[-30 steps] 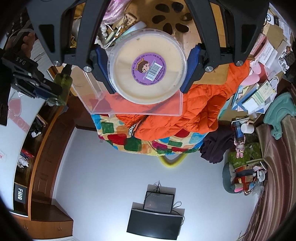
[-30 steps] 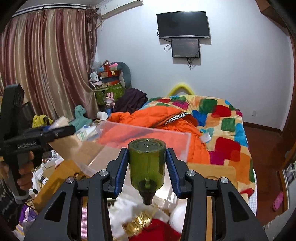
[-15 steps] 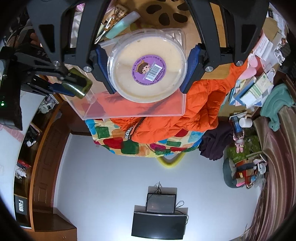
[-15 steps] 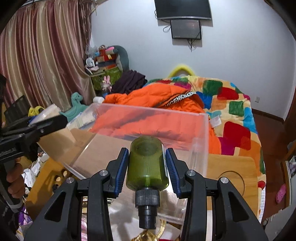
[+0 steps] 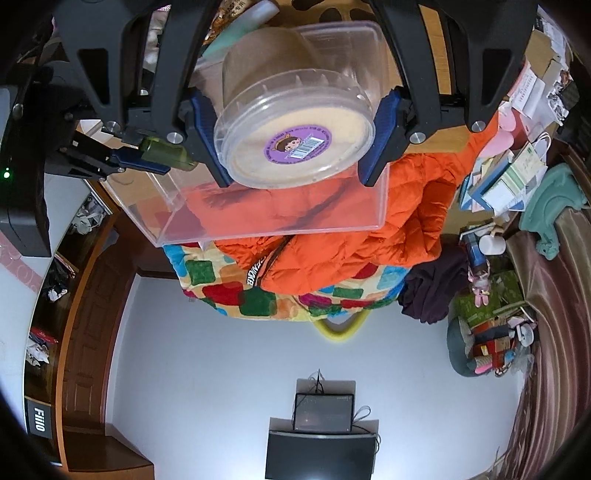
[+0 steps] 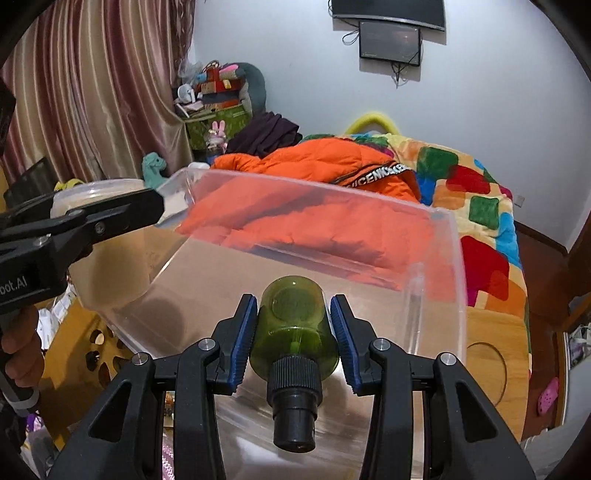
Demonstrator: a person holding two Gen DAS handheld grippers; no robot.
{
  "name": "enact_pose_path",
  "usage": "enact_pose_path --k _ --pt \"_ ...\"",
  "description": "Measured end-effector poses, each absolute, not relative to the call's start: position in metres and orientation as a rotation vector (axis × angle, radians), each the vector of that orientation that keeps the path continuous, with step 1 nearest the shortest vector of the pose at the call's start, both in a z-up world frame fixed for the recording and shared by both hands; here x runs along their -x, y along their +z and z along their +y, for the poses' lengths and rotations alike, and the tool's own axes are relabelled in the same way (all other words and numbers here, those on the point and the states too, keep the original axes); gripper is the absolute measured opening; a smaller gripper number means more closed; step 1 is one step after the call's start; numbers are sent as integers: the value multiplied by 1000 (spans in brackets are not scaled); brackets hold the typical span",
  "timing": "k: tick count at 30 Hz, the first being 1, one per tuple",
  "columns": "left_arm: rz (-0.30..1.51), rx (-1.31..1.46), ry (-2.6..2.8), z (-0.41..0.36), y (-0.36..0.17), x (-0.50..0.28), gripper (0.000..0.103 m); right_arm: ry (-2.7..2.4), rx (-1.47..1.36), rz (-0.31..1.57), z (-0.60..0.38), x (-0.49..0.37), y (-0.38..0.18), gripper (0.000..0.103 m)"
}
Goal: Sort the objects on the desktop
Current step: 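Carry the cream tub and green bottle over the clear box with both tools, then release the cream tub with the left tool while the right drops the bottle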
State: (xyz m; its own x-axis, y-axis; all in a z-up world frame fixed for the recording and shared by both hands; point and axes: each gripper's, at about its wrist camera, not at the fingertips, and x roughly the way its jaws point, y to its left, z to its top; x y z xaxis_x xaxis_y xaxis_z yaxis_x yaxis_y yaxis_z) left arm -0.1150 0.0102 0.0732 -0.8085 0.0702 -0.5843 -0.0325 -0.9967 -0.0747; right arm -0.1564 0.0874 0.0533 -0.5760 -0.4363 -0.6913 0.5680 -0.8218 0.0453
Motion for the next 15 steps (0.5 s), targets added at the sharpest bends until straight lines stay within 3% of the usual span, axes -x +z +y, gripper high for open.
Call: enact_pose_path --k 11,15 --pt "-117 1106 2863 10 44 131 68 -2325 -1008 213 84 160 50 38" --pt "34 1090 2922 27 35 126 68 -2323 -1014 220 83 159 51 38"
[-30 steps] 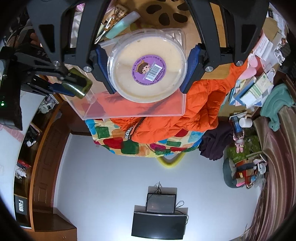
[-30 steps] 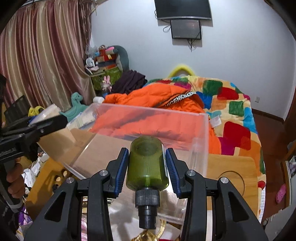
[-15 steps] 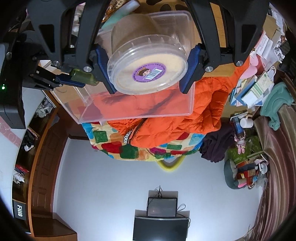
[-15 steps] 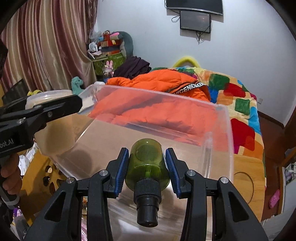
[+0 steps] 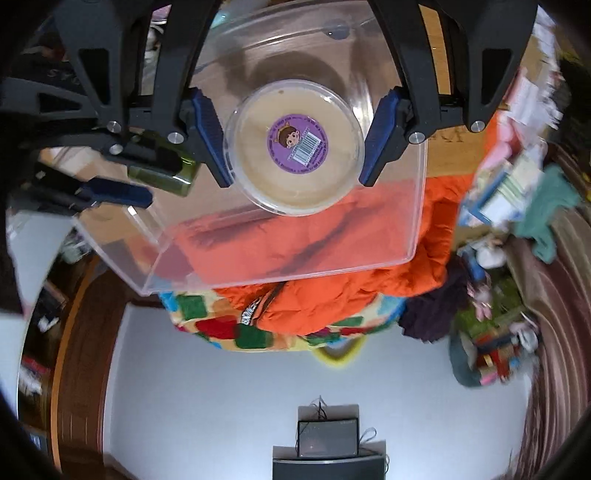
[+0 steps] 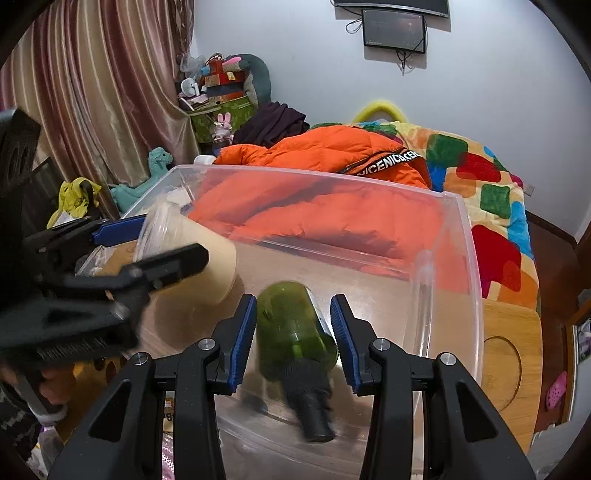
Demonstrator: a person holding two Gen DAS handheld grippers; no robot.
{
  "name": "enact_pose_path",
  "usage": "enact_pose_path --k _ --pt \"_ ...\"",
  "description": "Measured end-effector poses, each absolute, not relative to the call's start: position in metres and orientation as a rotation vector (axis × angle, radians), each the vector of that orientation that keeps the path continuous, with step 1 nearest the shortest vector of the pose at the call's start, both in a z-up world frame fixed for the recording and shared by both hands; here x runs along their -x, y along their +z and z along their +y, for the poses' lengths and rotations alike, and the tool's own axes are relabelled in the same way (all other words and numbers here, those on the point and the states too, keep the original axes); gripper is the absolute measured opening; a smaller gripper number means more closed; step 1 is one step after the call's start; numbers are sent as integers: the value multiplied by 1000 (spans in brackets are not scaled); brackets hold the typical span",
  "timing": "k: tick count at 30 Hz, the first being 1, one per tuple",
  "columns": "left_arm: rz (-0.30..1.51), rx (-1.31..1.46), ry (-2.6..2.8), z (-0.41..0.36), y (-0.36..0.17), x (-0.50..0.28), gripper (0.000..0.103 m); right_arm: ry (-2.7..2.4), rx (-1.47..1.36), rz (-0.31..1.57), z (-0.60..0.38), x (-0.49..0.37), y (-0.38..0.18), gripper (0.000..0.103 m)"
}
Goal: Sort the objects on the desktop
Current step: 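Release the cream tub with the left tool while the right drops the bottle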
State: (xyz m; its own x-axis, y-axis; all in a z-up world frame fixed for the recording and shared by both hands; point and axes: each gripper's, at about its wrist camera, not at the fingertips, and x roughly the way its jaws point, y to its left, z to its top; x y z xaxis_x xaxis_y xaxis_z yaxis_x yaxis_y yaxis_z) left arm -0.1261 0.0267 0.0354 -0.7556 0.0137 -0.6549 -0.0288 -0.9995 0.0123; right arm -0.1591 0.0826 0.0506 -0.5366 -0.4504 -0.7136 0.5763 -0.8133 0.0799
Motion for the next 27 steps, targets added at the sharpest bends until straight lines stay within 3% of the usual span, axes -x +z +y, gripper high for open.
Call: enact_pose_path --k 9,17,24,27 --pt "27 1044 2949 22 46 118 68 -2389 -947 323 81 143 59 40" --pt "115 891 3019 27 81 94 68 -2462 -829 378 91 117 78 56" --pt "106 847 3030 28 92 75 78 -2515 -775 337 111 99 97 61" --pt "107 821 3037 29 97 65 86 -2535 -767 315 121 93 102 75"
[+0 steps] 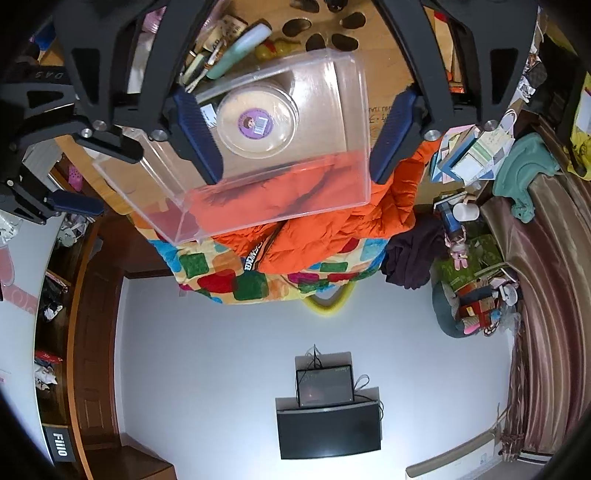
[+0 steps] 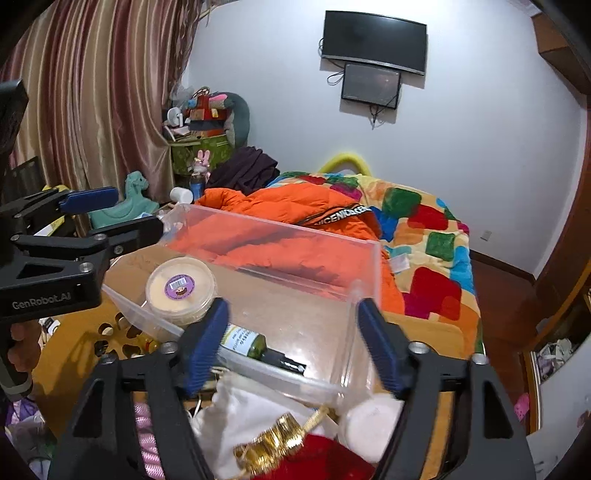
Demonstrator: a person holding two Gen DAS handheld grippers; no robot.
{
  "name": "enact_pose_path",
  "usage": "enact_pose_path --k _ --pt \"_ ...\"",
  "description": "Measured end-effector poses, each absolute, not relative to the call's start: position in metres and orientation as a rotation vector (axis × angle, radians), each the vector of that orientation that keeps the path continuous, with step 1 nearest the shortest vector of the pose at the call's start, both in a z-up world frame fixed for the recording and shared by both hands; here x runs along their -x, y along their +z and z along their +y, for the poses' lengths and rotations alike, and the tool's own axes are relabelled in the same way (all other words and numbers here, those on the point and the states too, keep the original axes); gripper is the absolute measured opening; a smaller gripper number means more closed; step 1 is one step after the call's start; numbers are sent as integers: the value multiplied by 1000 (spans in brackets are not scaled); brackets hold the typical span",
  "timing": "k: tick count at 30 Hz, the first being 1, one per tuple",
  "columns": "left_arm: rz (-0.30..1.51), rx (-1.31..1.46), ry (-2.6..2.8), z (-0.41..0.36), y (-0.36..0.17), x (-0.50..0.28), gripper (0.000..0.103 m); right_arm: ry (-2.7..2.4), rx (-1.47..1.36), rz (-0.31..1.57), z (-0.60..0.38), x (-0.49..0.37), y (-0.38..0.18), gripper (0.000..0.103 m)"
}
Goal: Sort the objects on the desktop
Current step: 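Release the cream tub with the left tool while the right drops the bottle, then grasp the bagged pink rope with the left tool while the right grasps the pink jar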
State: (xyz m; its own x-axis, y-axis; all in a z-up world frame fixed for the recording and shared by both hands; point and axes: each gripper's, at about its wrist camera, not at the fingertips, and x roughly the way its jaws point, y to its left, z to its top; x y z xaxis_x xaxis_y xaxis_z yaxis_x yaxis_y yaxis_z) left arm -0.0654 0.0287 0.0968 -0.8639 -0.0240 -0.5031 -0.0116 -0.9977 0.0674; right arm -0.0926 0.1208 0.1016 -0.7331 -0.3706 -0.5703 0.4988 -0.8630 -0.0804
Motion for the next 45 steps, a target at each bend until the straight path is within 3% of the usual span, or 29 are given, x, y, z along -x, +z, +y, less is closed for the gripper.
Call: enact_pose_path --k 3,14,23,38,45 --pt "-100 -795 -3028 29 101 55 93 -2562 -739 290 131 82 106 79" --pt "-8 -809 -3041 27 100 16 99 -2648 -706 217 169 45 109 85" --pt "20 -926 -3019 43 65 -11 99 -2713 -679 315 185 9 91 86" --pt "-47 -1183 -2983 70 11 -29 99 -2743 -822 223 222 -3 43 86" --pt "-165 -1267 -2986 85 -11 -34 99 -2714 -946 162 237 0 15 86"
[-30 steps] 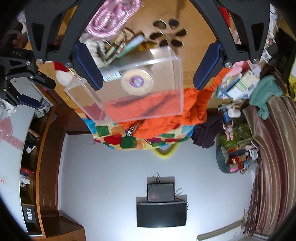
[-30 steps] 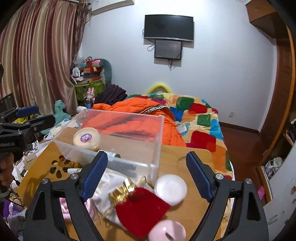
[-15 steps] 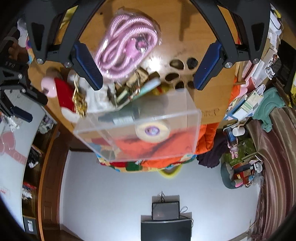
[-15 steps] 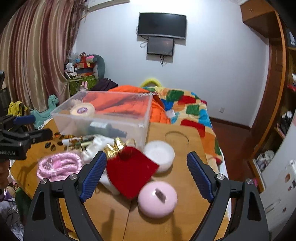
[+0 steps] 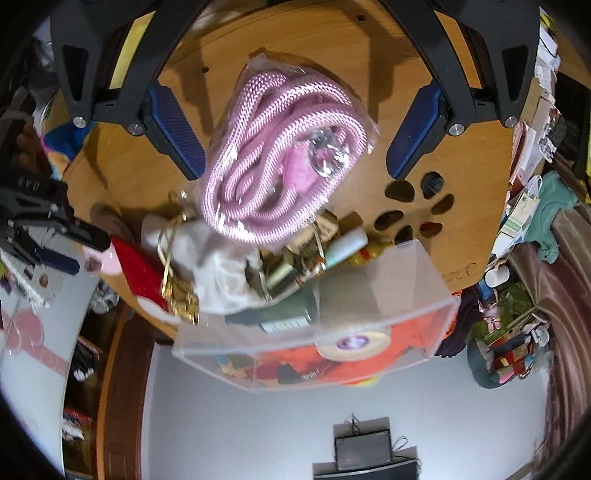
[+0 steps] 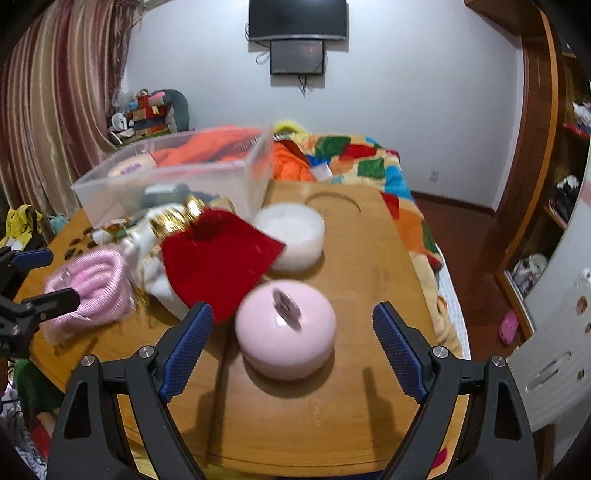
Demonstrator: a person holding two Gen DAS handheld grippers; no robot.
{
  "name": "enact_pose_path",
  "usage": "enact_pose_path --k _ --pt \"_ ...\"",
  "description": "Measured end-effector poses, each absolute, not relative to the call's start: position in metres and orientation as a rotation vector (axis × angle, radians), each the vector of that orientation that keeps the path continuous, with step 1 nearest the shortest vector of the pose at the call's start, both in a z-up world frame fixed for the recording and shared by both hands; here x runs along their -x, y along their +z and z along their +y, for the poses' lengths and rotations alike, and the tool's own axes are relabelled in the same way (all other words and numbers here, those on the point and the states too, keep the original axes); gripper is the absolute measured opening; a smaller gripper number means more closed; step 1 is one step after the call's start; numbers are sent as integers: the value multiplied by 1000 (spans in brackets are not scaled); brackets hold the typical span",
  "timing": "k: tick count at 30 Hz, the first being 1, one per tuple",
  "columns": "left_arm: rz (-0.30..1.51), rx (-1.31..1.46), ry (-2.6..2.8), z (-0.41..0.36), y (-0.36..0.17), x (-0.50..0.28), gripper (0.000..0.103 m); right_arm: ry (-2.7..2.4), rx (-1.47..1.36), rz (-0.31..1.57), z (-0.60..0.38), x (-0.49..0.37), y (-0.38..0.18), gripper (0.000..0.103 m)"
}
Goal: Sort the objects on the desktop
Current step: 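Grasp the bagged pink rope with the left tool while the right grasps the pink jar, then lift the pink rope and pink jar and carry both toward the clear box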
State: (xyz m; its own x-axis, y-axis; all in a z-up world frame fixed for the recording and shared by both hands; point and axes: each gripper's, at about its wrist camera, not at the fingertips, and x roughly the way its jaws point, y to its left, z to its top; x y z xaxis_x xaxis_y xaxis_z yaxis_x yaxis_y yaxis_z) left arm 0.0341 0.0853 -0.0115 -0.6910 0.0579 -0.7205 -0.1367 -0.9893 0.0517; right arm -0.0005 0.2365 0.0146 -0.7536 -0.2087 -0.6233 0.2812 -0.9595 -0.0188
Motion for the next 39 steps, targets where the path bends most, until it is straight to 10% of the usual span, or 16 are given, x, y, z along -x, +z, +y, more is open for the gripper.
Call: enact_pose_path --k 15,19,30,39 --pt "137 1256 2754 104 -33 -15 102 -2707 -985 159 239 15 -7 84" --pt "124 1215 2778 104 -33 -18 101 -2661 -982 113 240 16 -7 65" --pt "113 1126 2811 103 -30 -34 68 -2637 -978 44 247 11 -3 60" --pt "14 1120 2878 92 -30 -49 63 -2628 -933 4 244 3 10 60"
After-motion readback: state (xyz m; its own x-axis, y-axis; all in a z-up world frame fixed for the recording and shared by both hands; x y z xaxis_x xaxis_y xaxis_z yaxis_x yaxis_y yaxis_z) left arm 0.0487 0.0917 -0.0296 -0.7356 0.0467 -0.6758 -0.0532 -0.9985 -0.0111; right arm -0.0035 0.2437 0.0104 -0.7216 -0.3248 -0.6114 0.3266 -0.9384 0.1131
